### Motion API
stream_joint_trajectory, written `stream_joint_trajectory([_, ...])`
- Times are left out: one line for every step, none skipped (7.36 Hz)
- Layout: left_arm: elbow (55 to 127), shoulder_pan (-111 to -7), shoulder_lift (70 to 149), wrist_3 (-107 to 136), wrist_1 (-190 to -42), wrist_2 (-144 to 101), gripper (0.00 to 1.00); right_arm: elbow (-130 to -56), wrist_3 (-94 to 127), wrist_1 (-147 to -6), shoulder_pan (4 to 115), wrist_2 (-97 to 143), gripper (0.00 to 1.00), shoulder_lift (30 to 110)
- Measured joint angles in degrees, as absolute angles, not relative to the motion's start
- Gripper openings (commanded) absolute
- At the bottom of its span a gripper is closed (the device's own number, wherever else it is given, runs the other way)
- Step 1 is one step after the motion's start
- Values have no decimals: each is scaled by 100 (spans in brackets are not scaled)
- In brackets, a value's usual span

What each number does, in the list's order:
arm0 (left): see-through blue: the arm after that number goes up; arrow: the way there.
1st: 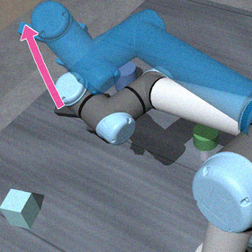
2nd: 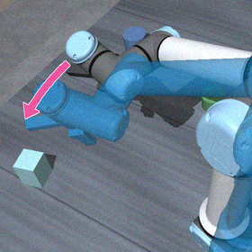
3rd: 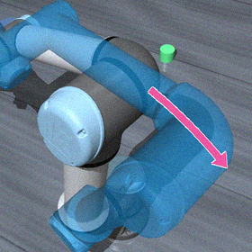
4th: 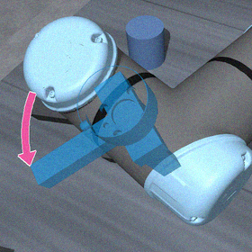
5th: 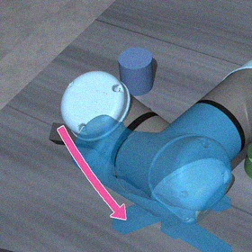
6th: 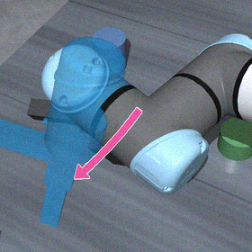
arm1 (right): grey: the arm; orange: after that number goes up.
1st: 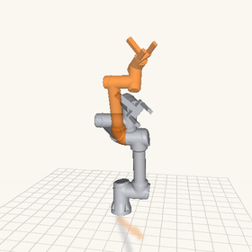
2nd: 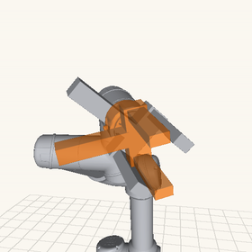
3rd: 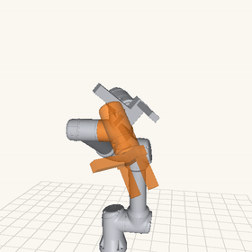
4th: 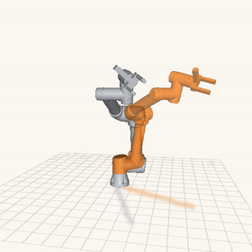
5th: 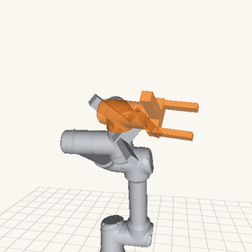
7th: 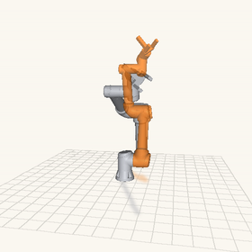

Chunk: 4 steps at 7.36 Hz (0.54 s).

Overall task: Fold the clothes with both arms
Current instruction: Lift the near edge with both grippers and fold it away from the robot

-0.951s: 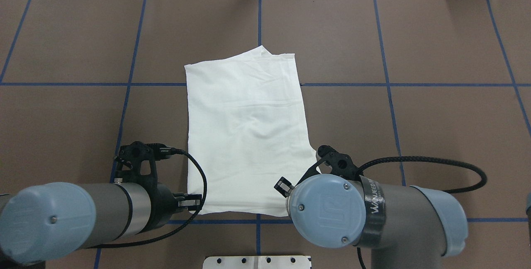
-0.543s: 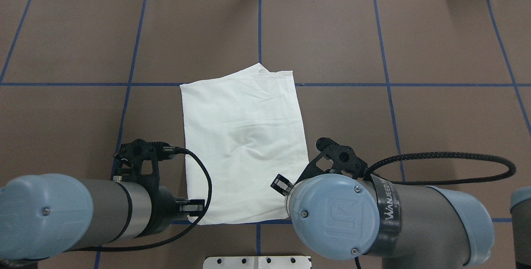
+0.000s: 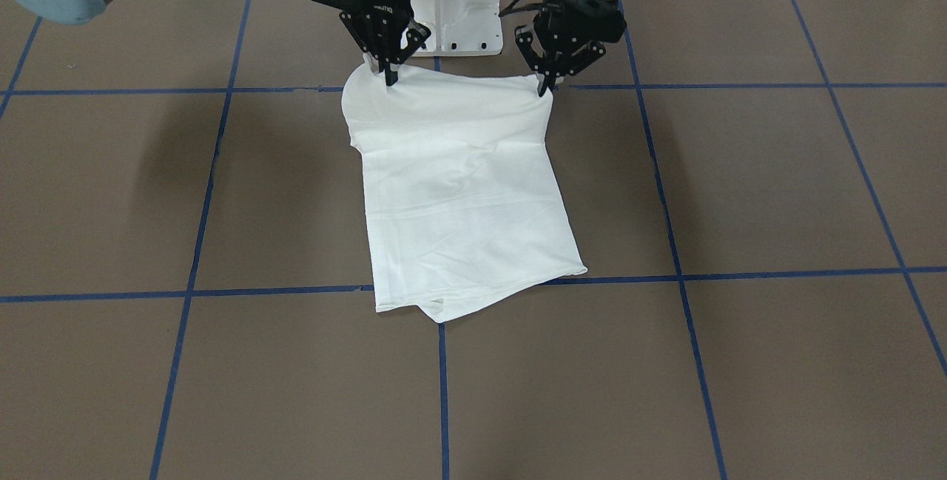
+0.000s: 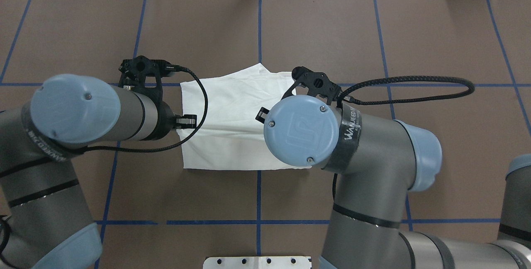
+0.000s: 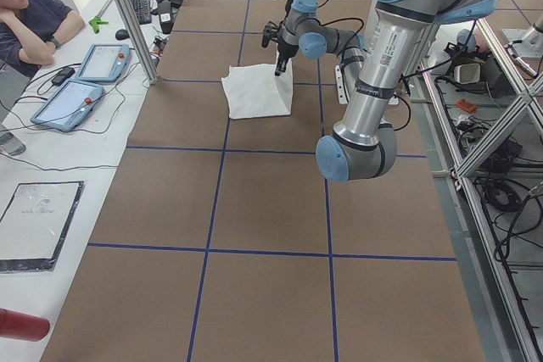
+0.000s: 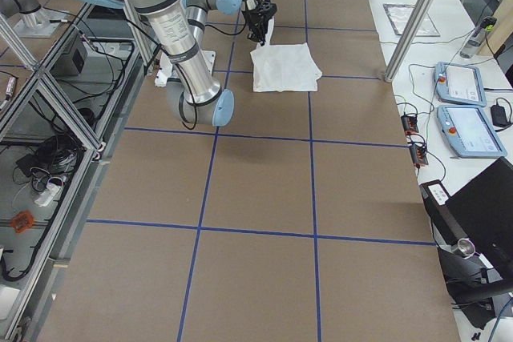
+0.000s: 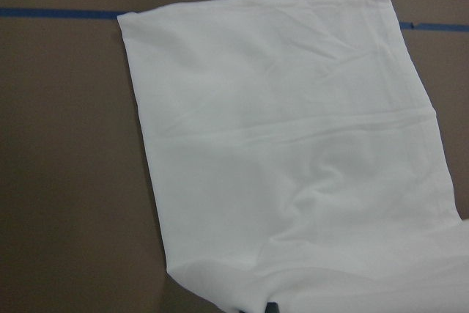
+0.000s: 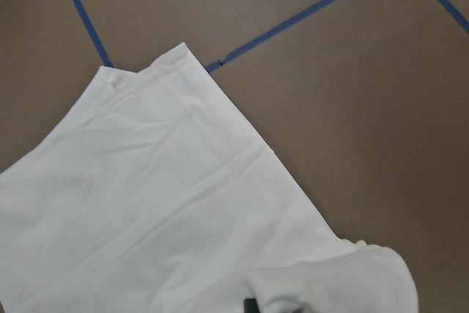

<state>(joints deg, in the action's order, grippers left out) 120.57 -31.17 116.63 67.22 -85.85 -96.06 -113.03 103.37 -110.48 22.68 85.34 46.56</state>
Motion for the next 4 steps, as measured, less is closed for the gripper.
stream_joint_trajectory([11611,-3393,11791,6525,-8763,-9606,0,-10639,10097,-10504,2524,8534,0,4486])
stream_joint_trajectory([11114,-3580,11910,6395,-9052,-9604,0,-9906,9946,-10056,2727,8534,0,4223])
stream_joint_trajectory([10572,-3706,12037,6316,-9444,-9599,0,-9178,9866,-9664,2870,8534,0,3926])
stream_joint_trajectory([9993,-3819,12173,6215,-9909,-9593,0,-8557,9793,-9319,2961,8534,0,3686])
